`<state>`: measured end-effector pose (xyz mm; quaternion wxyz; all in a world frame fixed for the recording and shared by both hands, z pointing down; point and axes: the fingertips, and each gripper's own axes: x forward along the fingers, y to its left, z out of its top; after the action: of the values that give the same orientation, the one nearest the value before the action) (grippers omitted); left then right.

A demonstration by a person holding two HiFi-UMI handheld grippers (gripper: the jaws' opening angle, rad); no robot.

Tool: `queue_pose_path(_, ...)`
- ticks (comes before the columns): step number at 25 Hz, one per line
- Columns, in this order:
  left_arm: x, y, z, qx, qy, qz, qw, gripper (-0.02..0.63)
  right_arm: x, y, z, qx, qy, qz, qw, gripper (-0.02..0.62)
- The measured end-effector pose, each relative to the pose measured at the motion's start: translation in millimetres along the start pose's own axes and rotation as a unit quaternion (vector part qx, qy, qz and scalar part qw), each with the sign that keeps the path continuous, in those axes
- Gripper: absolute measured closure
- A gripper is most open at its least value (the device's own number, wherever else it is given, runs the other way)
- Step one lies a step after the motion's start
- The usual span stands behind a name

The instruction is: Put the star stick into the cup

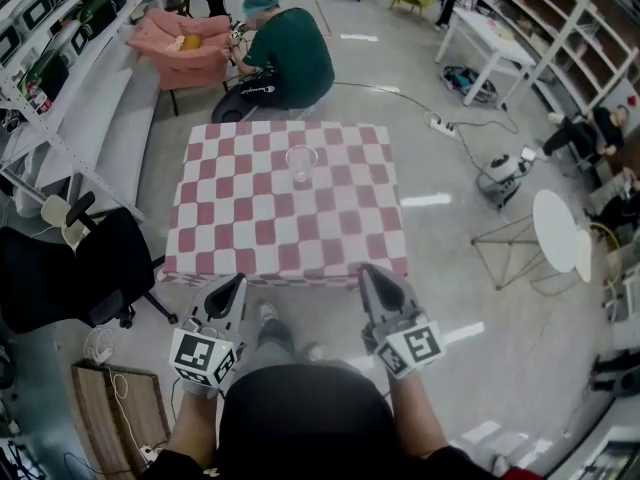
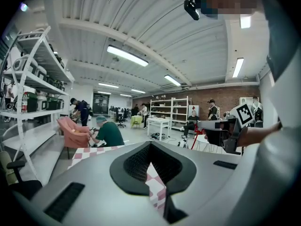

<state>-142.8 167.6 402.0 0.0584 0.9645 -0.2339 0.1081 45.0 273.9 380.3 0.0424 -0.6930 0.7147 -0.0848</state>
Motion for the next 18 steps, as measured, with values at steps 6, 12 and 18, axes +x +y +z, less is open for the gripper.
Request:
queue_pose_path(6, 28.9, 27.3, 3.0, 0.012, 0.007, -0.018, 0.9997, 0.566, 41.2, -9.1, 0.8, -0.002, 0.008, -0.007, 1.0, 0.569)
queue_pose_path(12, 61.4, 71.4, 4.7, 0.011, 0.014, -0.034, 0.9993, 0.566, 98.9, -15.6, 6.7, -0.01, 0.011, -0.013, 1.0, 0.569)
queue_pose_path(18, 87.3, 119.2, 11.7, 0.008, 0.008, -0.051, 0.9986, 0.566, 157.7, -24.2, 12.5, -0.012, 0.007, -0.026, 1.0, 0.569)
